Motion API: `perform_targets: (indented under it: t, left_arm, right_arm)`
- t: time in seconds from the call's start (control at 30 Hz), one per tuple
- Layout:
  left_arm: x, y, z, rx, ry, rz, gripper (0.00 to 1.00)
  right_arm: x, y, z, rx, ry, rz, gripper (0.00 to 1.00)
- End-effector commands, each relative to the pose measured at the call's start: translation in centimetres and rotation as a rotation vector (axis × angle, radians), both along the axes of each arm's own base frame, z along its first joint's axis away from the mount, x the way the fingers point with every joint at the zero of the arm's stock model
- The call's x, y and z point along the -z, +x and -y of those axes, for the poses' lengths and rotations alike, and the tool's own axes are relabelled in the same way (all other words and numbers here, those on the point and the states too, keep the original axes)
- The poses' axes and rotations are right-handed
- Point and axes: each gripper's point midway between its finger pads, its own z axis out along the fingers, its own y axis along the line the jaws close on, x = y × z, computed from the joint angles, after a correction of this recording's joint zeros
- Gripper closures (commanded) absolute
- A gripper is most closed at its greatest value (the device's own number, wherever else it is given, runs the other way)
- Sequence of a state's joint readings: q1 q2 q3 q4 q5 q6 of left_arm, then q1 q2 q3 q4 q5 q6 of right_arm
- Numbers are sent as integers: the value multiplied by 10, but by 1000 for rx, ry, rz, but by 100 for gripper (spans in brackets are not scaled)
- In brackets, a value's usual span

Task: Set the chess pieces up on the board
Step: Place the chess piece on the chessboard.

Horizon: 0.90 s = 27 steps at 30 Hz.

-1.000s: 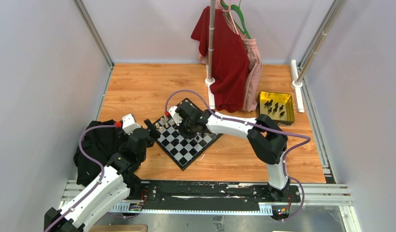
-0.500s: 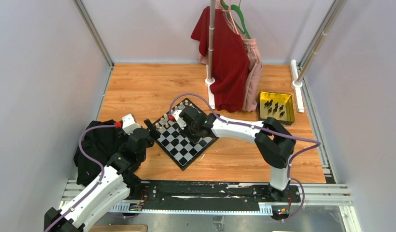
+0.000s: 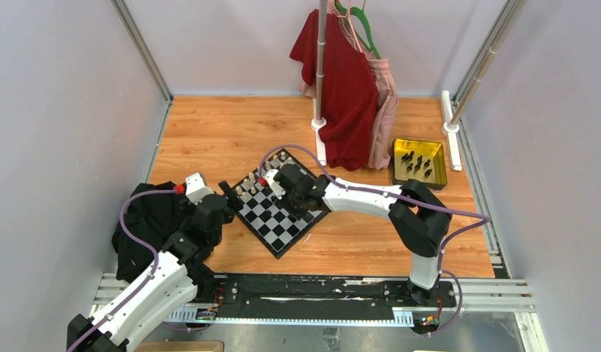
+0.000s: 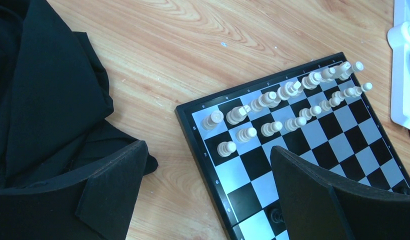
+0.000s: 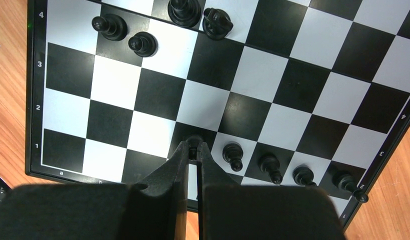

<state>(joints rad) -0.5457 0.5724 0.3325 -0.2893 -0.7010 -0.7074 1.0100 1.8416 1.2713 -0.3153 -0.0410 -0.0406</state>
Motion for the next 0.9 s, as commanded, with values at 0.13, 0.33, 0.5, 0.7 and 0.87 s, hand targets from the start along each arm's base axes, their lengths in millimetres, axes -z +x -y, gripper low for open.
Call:
perform_targets:
  t: [0.13,0.33,0.5,0.7,0.87]
  left_arm:
    - [4,-1,-2,-17,-1,1,0]
    - [3,-1,-2,-16,1,2,0]
    - [3,0,-2,-17,2,3,0]
    - [1,0,-2,-16,2,5,0]
    - [-1,0,-2,-15,2,9,0]
  right_arm:
    - [-6,-11,7,9,-13,4,100]
    - [-5,-11,5,4,-13,1,88]
    - [-7,-11,4,-1,-15,8,73]
    - [-15,-7,0,-4,-7,28,68]
    - [-27,-1,-8,-27,8,55,68]
